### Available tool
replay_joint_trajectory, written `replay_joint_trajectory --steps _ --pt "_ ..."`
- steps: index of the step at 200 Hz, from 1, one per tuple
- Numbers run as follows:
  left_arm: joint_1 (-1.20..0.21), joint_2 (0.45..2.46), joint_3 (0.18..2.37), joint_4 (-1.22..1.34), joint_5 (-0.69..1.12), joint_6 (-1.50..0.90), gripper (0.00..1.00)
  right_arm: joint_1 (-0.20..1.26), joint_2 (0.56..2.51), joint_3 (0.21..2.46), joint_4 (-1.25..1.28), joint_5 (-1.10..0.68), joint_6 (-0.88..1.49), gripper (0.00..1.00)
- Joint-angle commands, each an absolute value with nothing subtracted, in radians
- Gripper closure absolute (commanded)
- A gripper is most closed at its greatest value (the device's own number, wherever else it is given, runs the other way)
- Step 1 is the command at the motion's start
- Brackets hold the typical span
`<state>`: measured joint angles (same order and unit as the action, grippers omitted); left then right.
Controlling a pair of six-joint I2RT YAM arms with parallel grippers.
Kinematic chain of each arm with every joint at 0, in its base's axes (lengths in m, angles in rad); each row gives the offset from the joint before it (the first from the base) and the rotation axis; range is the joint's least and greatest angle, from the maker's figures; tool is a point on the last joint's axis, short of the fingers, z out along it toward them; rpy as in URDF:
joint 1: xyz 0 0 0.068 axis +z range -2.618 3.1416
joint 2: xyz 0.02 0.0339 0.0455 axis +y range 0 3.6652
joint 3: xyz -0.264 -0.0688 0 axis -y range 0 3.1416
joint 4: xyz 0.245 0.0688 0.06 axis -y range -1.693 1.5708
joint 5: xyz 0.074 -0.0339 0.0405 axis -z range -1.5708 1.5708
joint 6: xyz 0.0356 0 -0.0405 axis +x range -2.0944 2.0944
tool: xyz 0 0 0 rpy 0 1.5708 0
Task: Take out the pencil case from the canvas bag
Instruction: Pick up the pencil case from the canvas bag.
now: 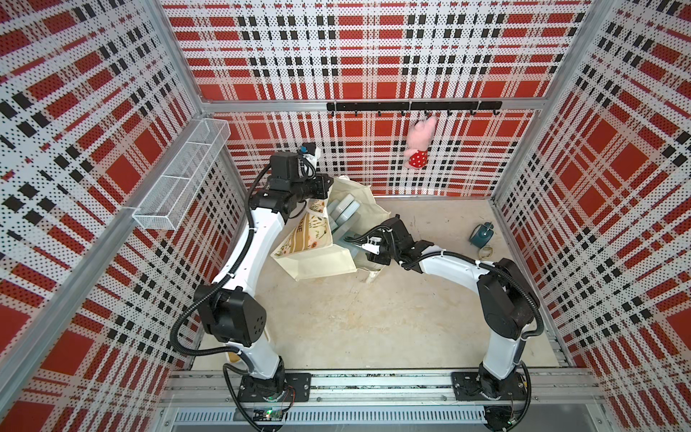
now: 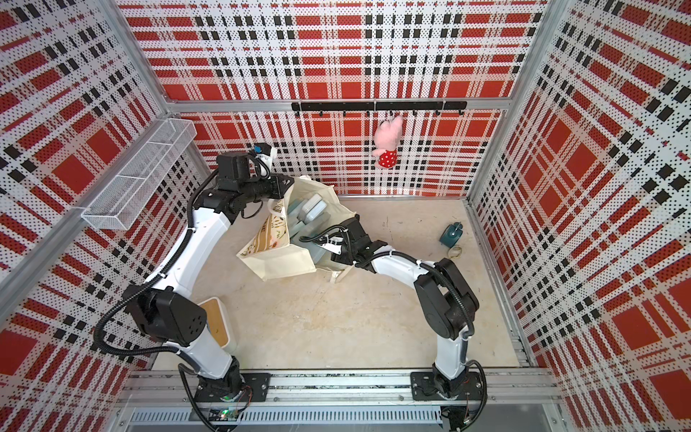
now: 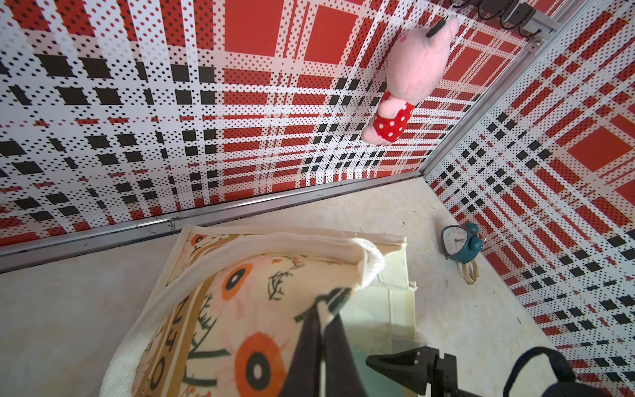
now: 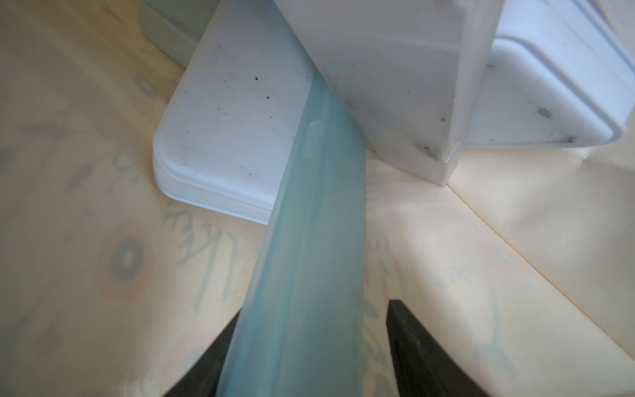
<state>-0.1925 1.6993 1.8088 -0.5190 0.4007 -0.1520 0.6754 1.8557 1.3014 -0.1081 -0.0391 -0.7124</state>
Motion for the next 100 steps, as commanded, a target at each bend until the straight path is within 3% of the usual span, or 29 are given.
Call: replay_joint_trajectory --steps 1,100 --pt "-0.199 1.68 1.871 -0.453 0.448 -0.151 1.0 0.687 1.881 1.331 -0.101 -0.043 -0.727 0.43" --pt "-0.198 1.696 1.896 -0.485 0.41 -0.121 1.0 0.697 1.819 1.323 -0.123 -0.018 -0.687 0.77"
